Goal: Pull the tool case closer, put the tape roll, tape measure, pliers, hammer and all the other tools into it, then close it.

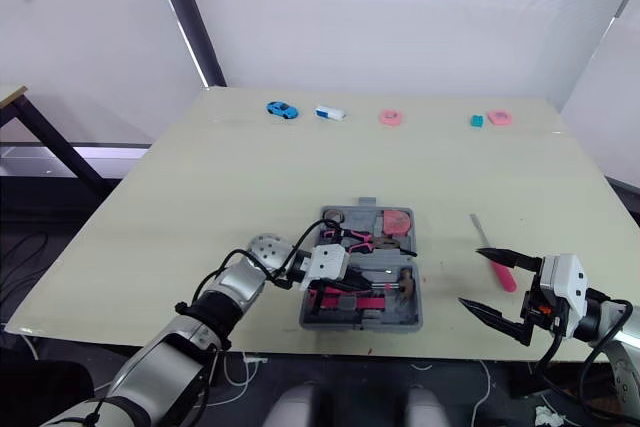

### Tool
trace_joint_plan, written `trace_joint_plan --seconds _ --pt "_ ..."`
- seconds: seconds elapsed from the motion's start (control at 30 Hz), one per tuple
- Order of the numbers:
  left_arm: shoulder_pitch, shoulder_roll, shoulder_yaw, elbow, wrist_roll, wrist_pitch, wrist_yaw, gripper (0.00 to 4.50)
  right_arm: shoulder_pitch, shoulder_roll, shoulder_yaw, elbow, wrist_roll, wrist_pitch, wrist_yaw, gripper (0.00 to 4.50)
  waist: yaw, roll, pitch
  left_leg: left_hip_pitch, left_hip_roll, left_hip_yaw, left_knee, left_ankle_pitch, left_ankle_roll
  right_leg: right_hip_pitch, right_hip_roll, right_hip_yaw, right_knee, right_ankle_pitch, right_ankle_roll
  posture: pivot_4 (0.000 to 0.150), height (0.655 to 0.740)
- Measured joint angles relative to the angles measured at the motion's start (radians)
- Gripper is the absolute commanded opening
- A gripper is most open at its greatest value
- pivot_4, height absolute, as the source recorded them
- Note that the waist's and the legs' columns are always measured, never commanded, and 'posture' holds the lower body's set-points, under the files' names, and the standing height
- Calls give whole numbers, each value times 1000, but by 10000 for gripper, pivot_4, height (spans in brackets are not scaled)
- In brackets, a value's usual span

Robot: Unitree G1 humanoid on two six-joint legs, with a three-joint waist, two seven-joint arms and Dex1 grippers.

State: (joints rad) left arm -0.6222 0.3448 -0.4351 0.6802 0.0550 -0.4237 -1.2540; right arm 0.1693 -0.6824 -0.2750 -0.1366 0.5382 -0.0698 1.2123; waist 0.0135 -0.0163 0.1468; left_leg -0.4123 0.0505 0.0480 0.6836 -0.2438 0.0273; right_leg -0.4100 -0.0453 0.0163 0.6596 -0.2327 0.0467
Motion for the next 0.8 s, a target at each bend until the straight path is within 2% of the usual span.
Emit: trace_joint_plan --seconds 0.43,0.8 --pt "-37 18 -72 28 119 -171 117 222 0 0 0 0 0 0 0 45000 1 4 -8 1 0 0 0 0 0 0 -1 1 0 -1 1 1500 7395" --pt "-39 17 -85 71 141 -155 197 222 0 0 -2 1 0 1 -2 45000 -1 5 -9 8 2 0 0 0 0 3 -1 2 0 -1 1 1500 7395"
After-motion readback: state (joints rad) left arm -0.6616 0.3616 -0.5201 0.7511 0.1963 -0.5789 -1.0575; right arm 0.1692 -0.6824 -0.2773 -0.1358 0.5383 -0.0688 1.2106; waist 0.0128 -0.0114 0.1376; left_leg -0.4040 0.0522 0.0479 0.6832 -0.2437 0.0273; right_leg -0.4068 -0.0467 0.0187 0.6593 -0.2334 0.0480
